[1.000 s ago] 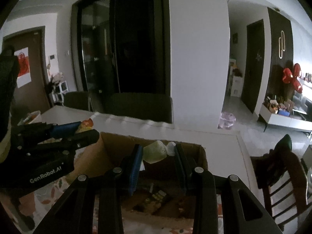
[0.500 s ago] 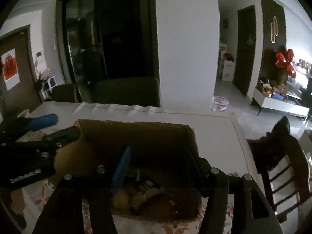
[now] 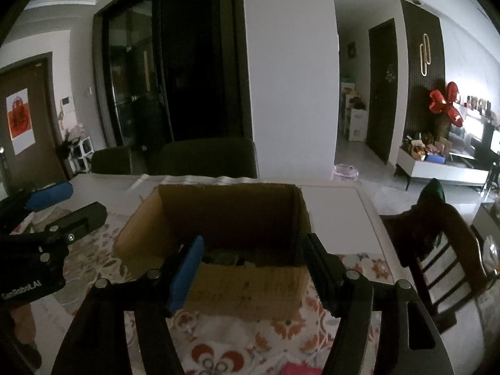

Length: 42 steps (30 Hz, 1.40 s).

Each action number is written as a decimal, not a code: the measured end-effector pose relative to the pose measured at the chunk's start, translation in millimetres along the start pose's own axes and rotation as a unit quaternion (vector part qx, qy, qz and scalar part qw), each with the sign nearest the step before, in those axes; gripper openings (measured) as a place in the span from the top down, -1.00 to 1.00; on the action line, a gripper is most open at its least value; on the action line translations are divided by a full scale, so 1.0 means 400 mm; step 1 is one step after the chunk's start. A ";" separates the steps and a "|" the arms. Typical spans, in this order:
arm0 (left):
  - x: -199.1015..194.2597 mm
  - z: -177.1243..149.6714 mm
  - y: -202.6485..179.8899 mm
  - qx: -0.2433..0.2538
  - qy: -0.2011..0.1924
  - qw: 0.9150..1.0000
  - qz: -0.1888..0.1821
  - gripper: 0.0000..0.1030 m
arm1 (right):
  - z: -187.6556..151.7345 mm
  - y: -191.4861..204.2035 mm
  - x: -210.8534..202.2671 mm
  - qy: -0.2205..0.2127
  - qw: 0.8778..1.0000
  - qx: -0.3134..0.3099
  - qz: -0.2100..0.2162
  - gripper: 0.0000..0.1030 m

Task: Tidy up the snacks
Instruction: 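Lower both snacks into the cardboard box and open both tools, then move both tools back from the box toward the remaining snacks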

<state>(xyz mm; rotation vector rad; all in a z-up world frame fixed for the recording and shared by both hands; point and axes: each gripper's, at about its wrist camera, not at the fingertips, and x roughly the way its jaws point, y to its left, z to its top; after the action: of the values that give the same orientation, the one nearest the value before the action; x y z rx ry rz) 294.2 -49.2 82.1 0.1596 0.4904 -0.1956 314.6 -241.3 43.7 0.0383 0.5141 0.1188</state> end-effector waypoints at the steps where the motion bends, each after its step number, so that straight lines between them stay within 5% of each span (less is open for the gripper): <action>1: -0.014 -0.009 -0.001 0.001 -0.002 1.000 0.000 -0.46 | -0.004 0.002 -0.011 -0.002 1.000 0.001 0.001 -0.29; 13: -0.117 -0.123 0.000 0.014 0.005 1.000 0.014 -0.46 | -0.100 0.042 -0.123 -0.017 0.999 -0.020 -0.024 -0.29; 42: -0.162 -0.404 -0.029 0.026 0.125 0.992 -0.001 -0.45 | -0.371 0.097 -0.175 0.107 0.994 -0.025 -0.024 -0.29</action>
<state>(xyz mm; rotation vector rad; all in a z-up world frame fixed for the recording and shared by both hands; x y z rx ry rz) 163.0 -18.8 -28.5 0.2363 0.7355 -0.1907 177.1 -210.6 -48.7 -0.0371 0.7261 0.0893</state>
